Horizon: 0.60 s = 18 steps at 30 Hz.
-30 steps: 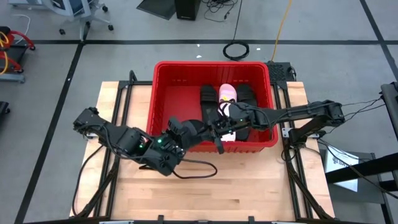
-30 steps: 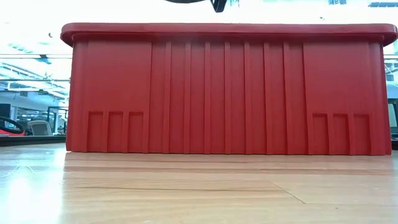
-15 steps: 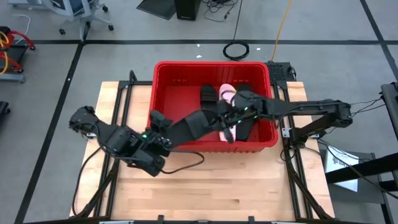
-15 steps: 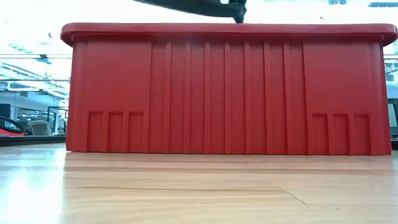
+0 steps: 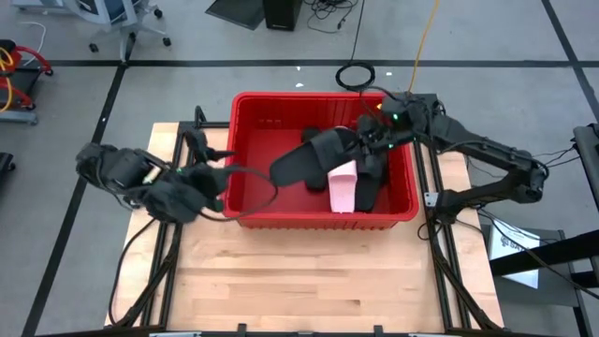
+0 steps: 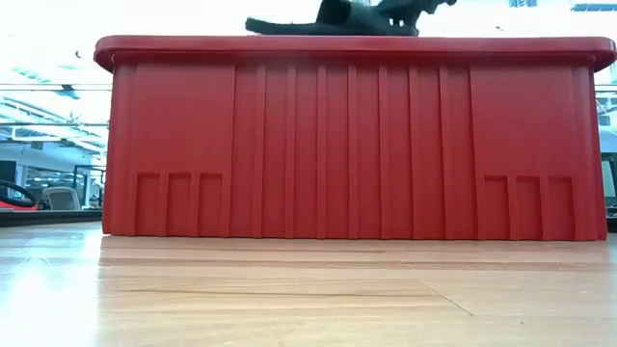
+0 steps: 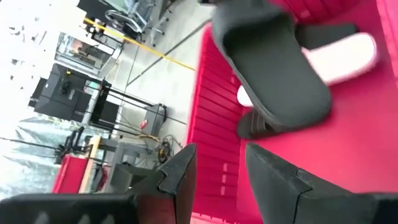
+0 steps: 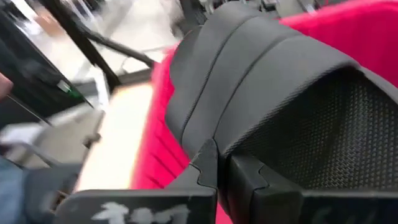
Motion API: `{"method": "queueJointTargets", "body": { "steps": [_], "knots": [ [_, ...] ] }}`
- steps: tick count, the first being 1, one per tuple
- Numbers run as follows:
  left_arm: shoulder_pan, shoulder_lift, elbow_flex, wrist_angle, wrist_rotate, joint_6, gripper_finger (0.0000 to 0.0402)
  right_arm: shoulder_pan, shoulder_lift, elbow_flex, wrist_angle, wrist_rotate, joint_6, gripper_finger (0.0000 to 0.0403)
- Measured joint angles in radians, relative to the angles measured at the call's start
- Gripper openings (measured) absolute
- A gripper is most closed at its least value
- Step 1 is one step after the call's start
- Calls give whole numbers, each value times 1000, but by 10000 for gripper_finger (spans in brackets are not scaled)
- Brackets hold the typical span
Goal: Pick and place slides into bin
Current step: Put the black slide into the red bin
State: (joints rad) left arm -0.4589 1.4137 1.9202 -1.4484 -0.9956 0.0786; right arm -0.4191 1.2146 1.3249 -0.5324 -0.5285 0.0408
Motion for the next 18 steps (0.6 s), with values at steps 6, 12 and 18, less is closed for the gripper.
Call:
{"method": "queueJointTargets", "body": {
  "steps": [6,12,18],
  "knots": [
    [47,-35,-1,116,3,104,147,-121,87,135,-206,1,-223,0],
    [149,-48,-2,290,3,284,147,-239,240,283,-406,-37,-414,0],
    [307,-89,-2,480,59,402,147,-300,422,447,-626,-54,-636,0]
  ]
}}
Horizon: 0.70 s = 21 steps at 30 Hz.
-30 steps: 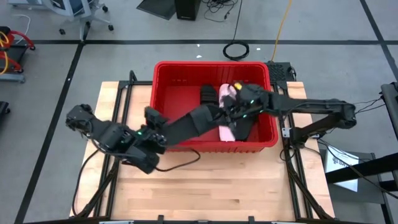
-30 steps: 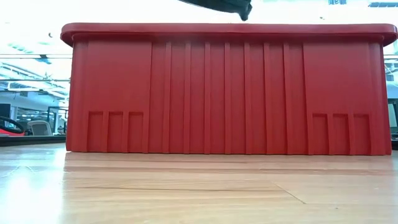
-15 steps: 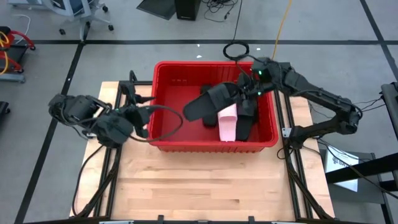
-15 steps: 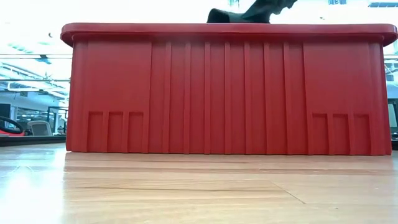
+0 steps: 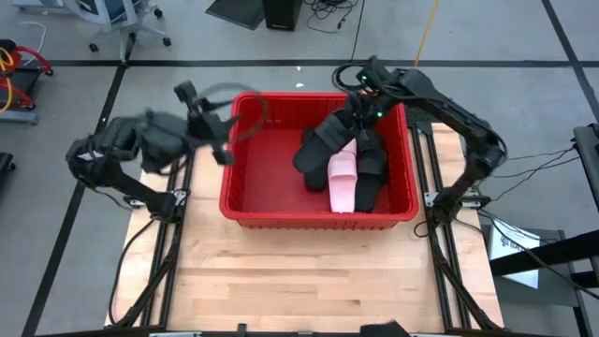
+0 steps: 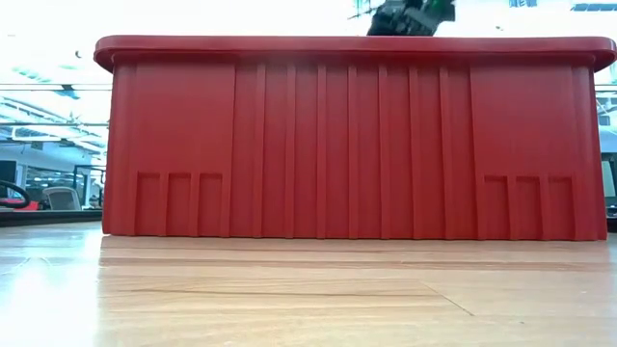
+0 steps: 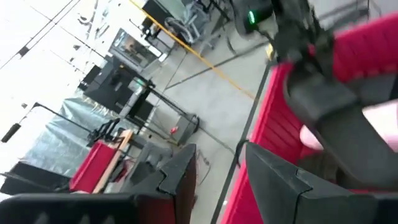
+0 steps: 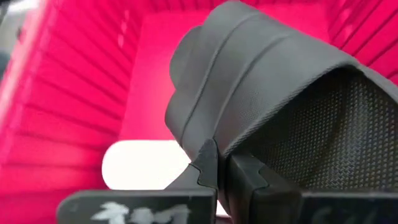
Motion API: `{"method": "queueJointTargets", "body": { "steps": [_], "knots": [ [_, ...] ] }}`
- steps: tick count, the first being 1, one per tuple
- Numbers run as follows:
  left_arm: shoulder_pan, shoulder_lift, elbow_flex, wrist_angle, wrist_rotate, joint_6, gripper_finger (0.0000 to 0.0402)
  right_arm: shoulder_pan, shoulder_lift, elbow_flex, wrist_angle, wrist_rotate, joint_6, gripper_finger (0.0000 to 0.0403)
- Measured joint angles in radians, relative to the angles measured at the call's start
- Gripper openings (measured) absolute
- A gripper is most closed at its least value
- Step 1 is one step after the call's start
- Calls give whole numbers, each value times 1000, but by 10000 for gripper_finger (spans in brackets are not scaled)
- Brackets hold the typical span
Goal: Pick and place slides into bin
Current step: Put the black slide into the red bin
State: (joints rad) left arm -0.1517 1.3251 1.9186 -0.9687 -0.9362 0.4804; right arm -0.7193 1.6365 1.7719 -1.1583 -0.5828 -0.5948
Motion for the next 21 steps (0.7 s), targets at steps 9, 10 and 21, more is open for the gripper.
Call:
{"method": "queueJointTargets", "body": {
  "steps": [9,10,21],
  "knots": [
    [226,-32,0,62,254,39,147,-3,210,177,-301,-2,-269,0],
    [245,-32,0,62,262,38,147,1,227,180,-314,-2,-290,0],
    [375,-15,0,80,457,12,147,27,367,183,-361,-145,-515,0]
  ]
}}
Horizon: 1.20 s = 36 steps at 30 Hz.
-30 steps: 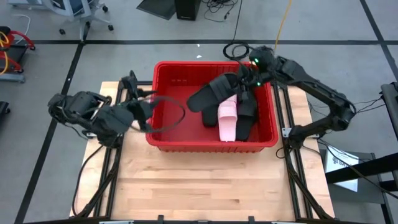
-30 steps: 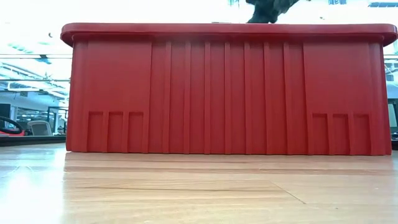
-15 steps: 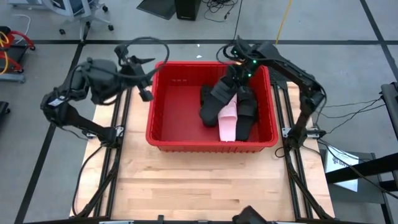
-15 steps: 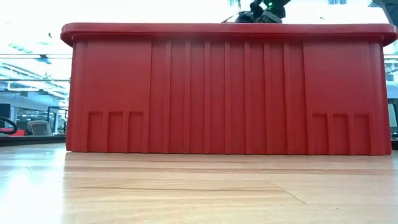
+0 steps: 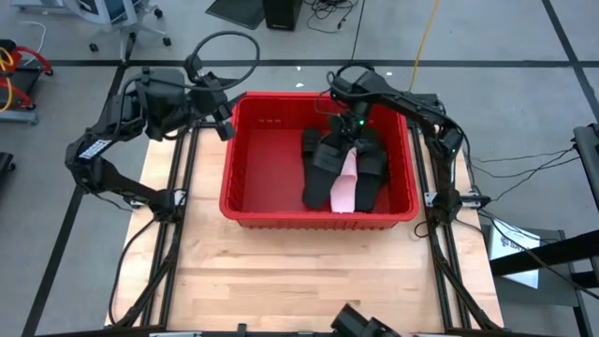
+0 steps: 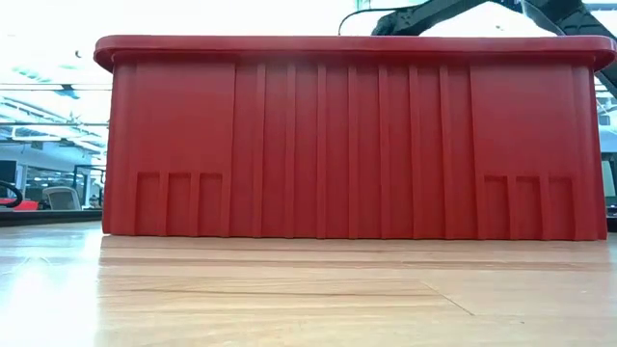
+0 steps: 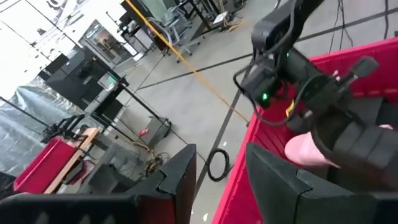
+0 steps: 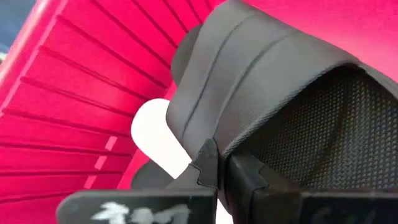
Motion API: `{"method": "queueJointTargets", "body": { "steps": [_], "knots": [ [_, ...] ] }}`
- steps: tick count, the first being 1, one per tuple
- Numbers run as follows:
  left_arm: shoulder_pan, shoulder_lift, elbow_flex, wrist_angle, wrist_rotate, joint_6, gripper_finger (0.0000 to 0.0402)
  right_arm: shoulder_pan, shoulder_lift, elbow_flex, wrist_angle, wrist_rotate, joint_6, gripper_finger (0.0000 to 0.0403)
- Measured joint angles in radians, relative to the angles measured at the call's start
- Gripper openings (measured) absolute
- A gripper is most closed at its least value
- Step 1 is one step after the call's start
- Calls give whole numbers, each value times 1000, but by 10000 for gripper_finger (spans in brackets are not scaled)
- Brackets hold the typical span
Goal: Pick and place slides into bin
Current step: Put the black slide into the red bin
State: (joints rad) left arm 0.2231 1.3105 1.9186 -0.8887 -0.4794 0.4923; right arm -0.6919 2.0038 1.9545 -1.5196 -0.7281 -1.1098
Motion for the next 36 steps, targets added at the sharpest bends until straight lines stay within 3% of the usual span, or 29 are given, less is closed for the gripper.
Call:
{"method": "queueJointTargets", "body": {
  "steps": [13,22,29,36],
  "knots": [
    [41,24,0,18,36,-4,147,87,80,0,-15,-49,-196,0],
    [40,39,0,18,38,-16,147,141,120,-3,113,-55,-168,0],
    [40,39,0,22,37,-8,147,171,145,-2,170,71,-66,2],
    [40,39,0,22,37,-6,147,172,148,-2,227,154,17,33]
  ]
}}
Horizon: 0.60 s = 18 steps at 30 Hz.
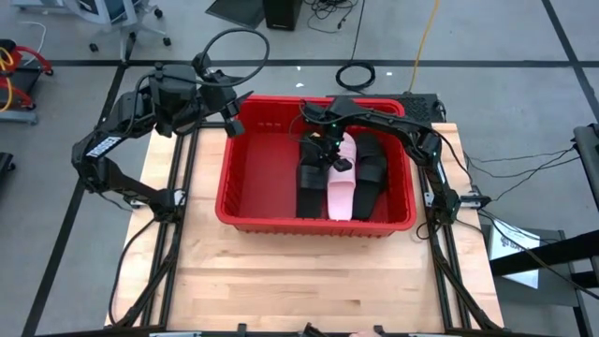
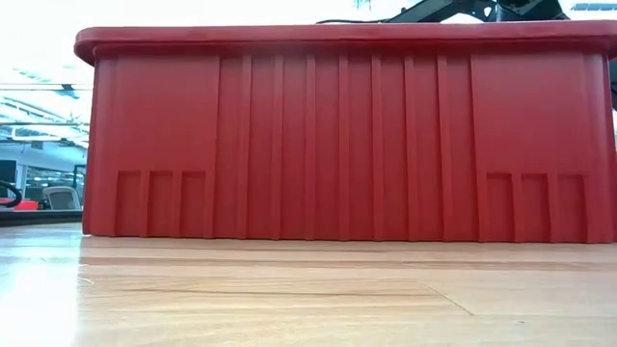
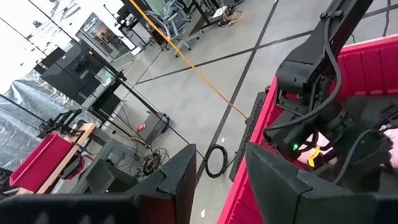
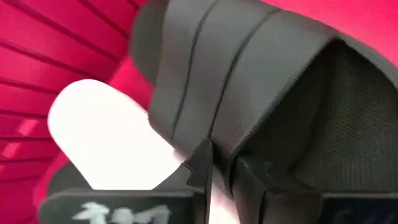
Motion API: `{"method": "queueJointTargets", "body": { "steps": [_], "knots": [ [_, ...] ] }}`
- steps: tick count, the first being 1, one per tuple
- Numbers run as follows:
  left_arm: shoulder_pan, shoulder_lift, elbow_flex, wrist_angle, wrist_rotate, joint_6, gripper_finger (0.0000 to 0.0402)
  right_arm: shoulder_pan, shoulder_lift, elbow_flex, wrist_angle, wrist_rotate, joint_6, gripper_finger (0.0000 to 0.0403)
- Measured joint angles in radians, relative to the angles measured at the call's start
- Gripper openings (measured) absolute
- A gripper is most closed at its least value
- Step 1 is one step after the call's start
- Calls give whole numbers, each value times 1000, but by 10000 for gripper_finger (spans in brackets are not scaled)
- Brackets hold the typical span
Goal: Pick and place slides into bin
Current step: Put the black slide into the red bin
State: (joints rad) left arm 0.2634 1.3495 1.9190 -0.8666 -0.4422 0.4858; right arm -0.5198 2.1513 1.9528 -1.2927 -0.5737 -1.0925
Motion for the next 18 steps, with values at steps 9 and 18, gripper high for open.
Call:
{"method": "queueJointTargets", "body": {
  "steps": [9,18],
  "knots": [
    [0,0,0,0,-3,1,147,0,0,0,8,59,44,68],
    [0,0,0,0,-3,1,147,-2,-1,0,23,156,140,149]
  ]
}}
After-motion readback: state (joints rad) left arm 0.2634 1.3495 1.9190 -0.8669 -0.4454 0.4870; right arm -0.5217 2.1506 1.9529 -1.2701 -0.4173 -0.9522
